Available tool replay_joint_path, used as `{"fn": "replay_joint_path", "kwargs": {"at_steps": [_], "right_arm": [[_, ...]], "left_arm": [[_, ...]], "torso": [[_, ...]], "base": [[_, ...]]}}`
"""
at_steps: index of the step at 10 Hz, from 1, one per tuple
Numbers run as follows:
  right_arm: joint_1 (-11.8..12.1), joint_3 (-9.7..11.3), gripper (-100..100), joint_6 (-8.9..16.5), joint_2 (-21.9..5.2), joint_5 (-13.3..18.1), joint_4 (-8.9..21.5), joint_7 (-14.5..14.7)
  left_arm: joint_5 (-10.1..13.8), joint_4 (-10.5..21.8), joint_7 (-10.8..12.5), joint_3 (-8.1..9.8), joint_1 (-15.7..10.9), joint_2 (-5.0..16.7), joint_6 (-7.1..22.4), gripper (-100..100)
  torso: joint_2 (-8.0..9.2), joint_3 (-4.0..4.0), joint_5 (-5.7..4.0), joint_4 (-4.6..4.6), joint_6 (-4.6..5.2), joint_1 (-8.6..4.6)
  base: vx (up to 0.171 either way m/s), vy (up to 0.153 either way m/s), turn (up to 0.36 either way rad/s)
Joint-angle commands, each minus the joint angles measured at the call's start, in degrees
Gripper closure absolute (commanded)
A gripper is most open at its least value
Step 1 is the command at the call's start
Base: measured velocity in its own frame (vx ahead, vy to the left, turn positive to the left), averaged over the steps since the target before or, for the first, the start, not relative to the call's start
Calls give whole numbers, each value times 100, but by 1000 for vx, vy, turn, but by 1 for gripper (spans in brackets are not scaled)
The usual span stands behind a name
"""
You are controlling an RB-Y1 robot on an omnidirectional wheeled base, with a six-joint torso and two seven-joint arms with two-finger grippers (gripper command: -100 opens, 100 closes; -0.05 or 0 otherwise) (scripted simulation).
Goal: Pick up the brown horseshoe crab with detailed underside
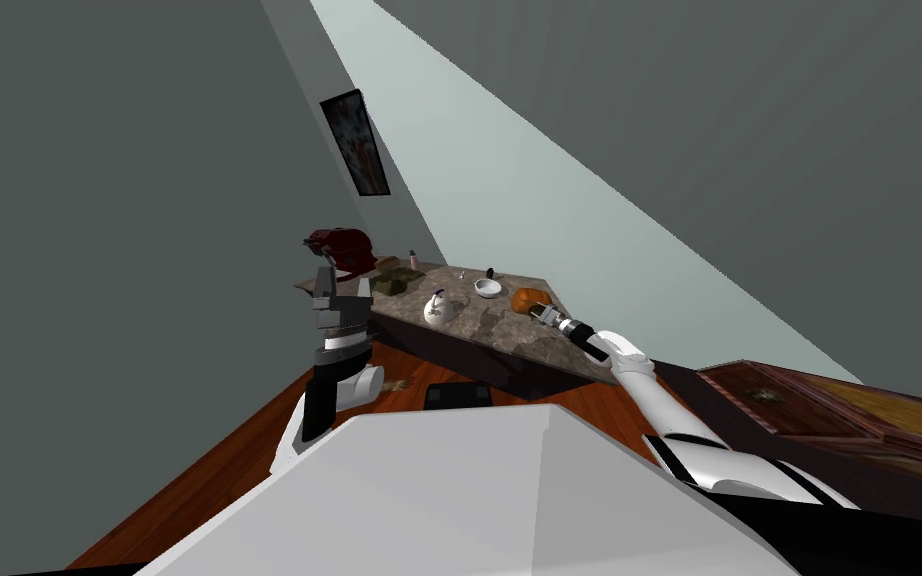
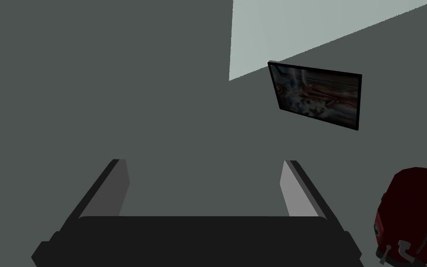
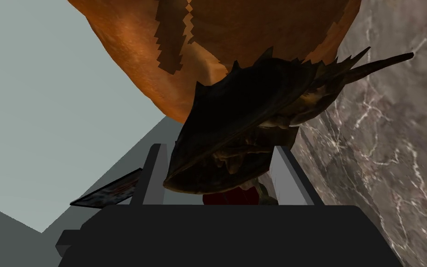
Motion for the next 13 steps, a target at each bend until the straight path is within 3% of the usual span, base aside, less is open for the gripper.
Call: {"fn": "replay_joint_path", "kwargs": {"at_steps": [1,2,3,4,5,6,7,8,9,10,11,13], "right_arm": [[0,0,0,0,0,0,0,0],[-59,217,100,227,44,278,-217,-286],[-145,409,100,389,102,436,-397,-443],[-145,459,100,460,102,611,-403,-633],[-231,683,100,666,160,777,-588,-821],[-231,700,100,692,160,944,-588,-974],[-317,942,100,924,217,1138,-774,-1172],[-317,942,100,924,217,1277,-774,-1315],[-403,1184,100,1156,275,1486,-959,-1552],[-403,1184,100,1156,275,1610,-959,-1656],[-489,1422,100,1384,333,1791,-1145,-1823],[-489,1425,100,1389,333,1943,-1145,-1986]], "left_arm": [[0,0,0,0,0,0,0,0],[0,0,0,0,0,0,0,0],[0,0,0,1,0,0,0,0],[0,0,0,1,0,1,0,0],[0,0,0,1,0,1,0,0],[0,0,0,1,0,1,0,0],[0,0,0,0,0,0,0,0],[0,0,0,1,0,1,0,0],[0,0,0,0,0,0,0,0],[0,0,0,1,0,1,0,0],[0,0,0,0,0,0,0,0],[0,0,0,0,0,0,0,0]], "torso": [[0,0,0,0,0,0],[0,0,0,0,0,0],[2,1,0,1,0,-11],[6,3,-4,1,2,-37],[6,1,-8,-2,0,-37],[6,2,-7,-2,1,-35],[5,0,-8,-3,2,-30],[5,2,-5,-1,1,-31],[6,2,-5,-1,2,-25],[8,4,-6,2,1,-29],[12,5,-8,-2,7,-26],[14,3,-12,-8,12,-32]], "base": [[0,0,0],[-10,-46,-89],[-19,-127,-118],[-24,-103,-15],[-26,-98,-86],[-20,-75,-47],[-19,-85,-88],[-17,-66,-42],[-28,-82,-83],[-19,-67,-33],[-18,-87,-100],[-16,-46,-22]]}}
